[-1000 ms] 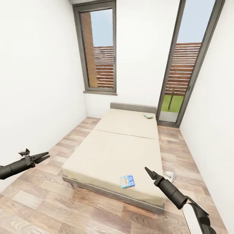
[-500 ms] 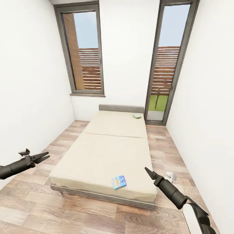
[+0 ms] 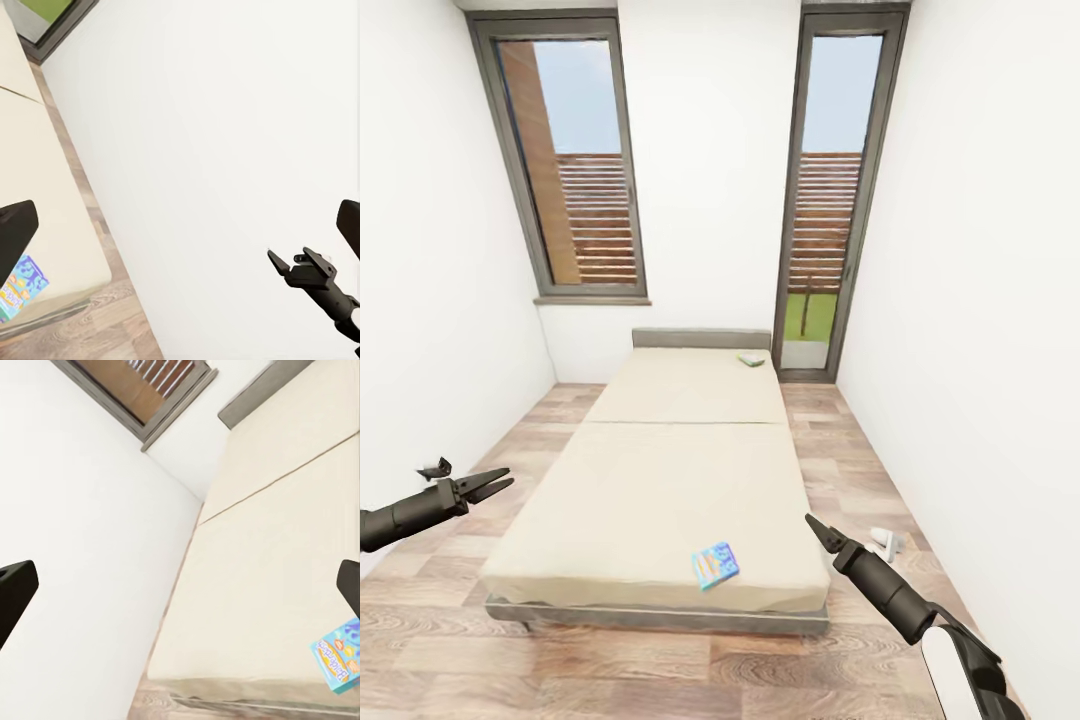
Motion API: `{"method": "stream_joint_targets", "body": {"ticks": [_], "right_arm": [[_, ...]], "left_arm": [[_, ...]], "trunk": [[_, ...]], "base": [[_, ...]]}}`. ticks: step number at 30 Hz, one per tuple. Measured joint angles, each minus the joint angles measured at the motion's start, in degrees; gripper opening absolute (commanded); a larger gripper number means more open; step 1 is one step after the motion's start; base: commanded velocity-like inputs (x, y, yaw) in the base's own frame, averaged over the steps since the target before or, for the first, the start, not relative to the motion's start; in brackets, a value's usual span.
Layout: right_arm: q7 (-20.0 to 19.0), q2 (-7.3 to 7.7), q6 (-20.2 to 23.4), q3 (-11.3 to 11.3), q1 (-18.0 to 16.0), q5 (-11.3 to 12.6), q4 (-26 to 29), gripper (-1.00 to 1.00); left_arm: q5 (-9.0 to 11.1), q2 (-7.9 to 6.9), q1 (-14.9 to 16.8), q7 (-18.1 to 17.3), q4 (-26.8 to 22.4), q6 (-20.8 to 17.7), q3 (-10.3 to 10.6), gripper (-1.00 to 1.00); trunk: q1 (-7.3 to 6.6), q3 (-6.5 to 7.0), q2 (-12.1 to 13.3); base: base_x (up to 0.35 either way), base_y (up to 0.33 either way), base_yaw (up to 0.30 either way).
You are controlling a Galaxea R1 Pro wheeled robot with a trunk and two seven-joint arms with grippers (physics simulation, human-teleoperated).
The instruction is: Put all the toys in the child's room - the three board games (two on the bed and one on the table), the two jigsaw puzzles on the table, and the tennis ball on the table - inside the toy box on the table in the child's room.
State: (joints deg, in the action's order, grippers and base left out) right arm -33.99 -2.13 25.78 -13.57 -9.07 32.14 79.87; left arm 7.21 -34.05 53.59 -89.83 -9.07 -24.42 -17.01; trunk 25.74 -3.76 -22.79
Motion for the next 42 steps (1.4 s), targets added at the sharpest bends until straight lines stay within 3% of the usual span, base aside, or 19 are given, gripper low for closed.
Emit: {"method": "stream_joint_targets", "body": {"ticks": [14, 24, 35, 42], "right_arm": [[0.00, 0.00, -0.05, 0.05, 0.00, -0.08, 0.00, 1.00], [0.00, -0.01, 0.20, 0.09, -0.05, -0.02, 0.08, 1.00], [1.16, 0.05, 0.09, 3.58, -0.19, -0.23, 0.08, 1.00], [3.05, 0.08, 0.10, 3.84, -0.19, -0.18, 0.08, 1.00]], "left_arm": [[0.00, 0.00, 0.00, 0.00, 0.00, -0.02, 0.00, 1.00], [0.13, -0.15, -0.03, 0.00, 0.06, 0.23, -0.06, 1.00], [0.11, -0.10, -0.03, 0.00, 0.08, 0.18, -0.04, 1.00], [0.11, -0.03, -0.03, 0.00, 0.08, 0.09, 0.00, 1.00]], "trunk": [[-0.01, 0.79, 0.00], [0.00, 0.82, 0.01], [0.00, 0.31, 0.01], [0.00, 0.30, 0.01]], "base": [[0.036, 0.211, -0.244], [0.128, 0.059, -0.054], [0.008, 0.003, -0.002], [0.000, 0.000, 0.000]]}}
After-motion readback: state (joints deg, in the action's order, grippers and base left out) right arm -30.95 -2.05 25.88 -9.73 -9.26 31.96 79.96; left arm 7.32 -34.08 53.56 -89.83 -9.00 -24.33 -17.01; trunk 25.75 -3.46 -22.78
